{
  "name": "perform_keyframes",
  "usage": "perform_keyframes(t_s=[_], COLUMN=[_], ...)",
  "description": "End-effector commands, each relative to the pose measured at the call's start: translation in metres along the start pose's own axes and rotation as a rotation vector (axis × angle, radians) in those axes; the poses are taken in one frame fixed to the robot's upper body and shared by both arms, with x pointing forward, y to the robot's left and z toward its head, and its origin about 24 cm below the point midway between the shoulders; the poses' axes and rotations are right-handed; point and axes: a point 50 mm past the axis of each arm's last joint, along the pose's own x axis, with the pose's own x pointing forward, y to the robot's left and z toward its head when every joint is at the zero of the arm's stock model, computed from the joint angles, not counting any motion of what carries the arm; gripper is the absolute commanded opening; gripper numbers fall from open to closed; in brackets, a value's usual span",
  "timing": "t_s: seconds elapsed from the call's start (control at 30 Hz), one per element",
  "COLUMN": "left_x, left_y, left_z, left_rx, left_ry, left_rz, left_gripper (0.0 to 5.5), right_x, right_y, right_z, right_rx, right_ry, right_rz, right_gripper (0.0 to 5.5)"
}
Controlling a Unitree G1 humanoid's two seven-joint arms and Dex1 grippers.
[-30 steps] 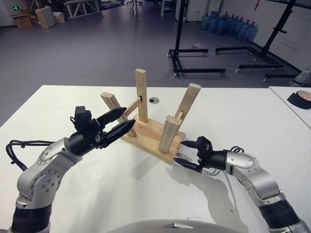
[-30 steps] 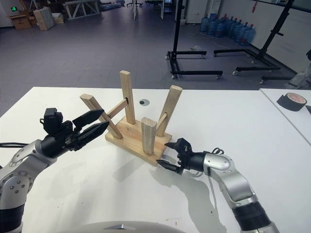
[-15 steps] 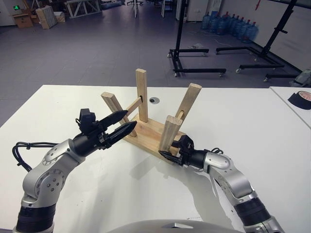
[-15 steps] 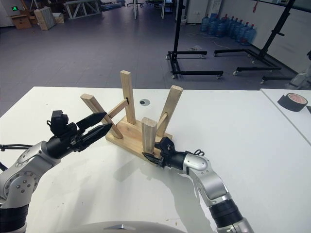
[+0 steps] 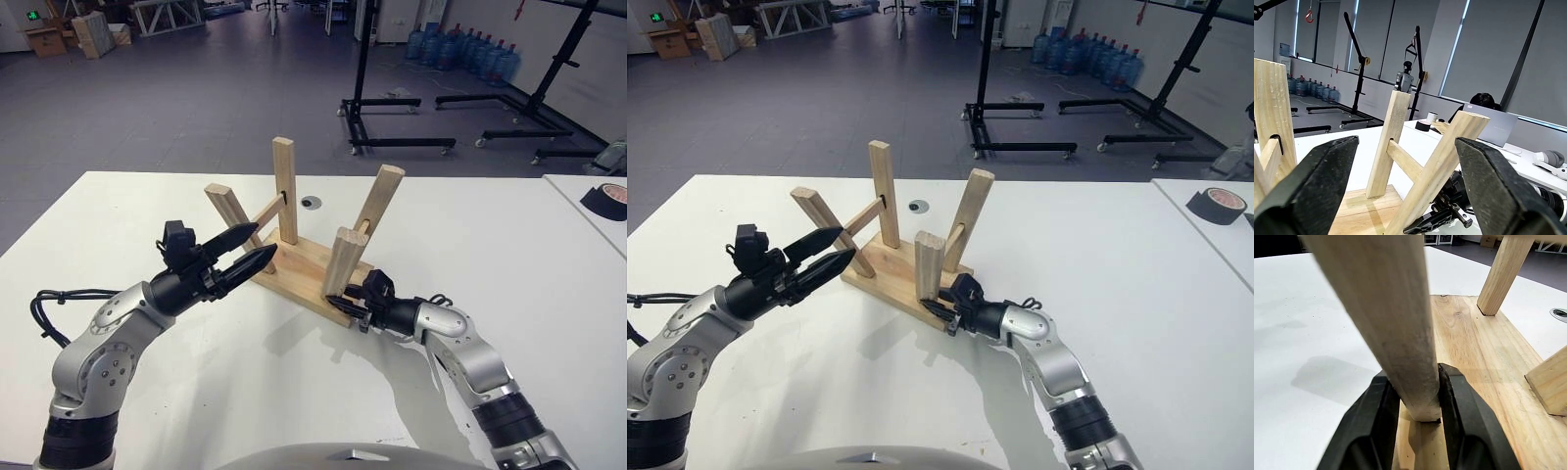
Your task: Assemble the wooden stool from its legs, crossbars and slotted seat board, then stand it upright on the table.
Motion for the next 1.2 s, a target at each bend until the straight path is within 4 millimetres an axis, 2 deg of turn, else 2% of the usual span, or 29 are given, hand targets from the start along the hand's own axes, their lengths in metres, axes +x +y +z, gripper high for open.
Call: perform_keyframes(t_s=[0.03,0.2,0.3,0.47,0.6,0.7,0.9,0.93,1.03,1.1,1.17,1.2], left_x=[0.002,0.009,0.019,0.021,0.021,0.020,0.017,0.016,0.015,0.015,0.015,0.015], left_y=[-0.007,-0.025,-0.046,-0.078,-0.092,-0.100,-0.100,-0.100,-0.099,-0.099,-0.099,-0.098], left_z=[0.006,0.019,0.019,0.036,0.034,0.029,0.023,0.023,0.023,0.023,0.022,0.022], left_rx=[0.015,0.050,0.048,0.028,0.009,-0.016,-0.044,-0.047,-0.050,-0.052,-0.052,-0.050], left_ry=[-0.016,-0.048,-0.086,-0.245,-0.264,-0.275,-0.261,-0.257,-0.247,-0.237,-0.226,-0.224], left_rz=[-0.060,-0.140,-0.186,-0.205,-0.177,-0.142,-0.114,-0.113,-0.114,-0.114,-0.114,-0.115], left_gripper=[3.60,3.60,3.60,3.60,3.60,3.60,3.60,3.60,3.60,3.60,3.60,3.60], right_x=[-0.014,-0.042,-0.059,-0.073,-0.084,-0.088,-0.070,-0.067,-0.061,-0.063,-0.065,-0.069], right_y=[-0.011,-0.005,-0.002,-0.002,-0.007,0.000,0.000,-0.003,-0.009,-0.009,-0.009,-0.012], right_z=[0.019,0.022,0.025,0.036,0.038,0.041,0.031,0.029,0.023,0.020,0.022,0.026], right_rx=[0.067,0.336,0.510,0.747,0.940,1.030,1.022,1.017,1.025,1.035,1.053,1.062], right_ry=[-0.079,0.000,0.107,0.309,0.457,0.547,0.627,0.623,0.621,0.627,0.607,0.574], right_rz=[0.075,0.347,0.504,0.634,0.607,0.627,0.529,0.504,0.434,0.414,0.416,0.424], right_gripper=[1.07,1.04,1.04,1.04,1.04,1.03,1.01,1.40,1.87,2.21,2.77,2.77])
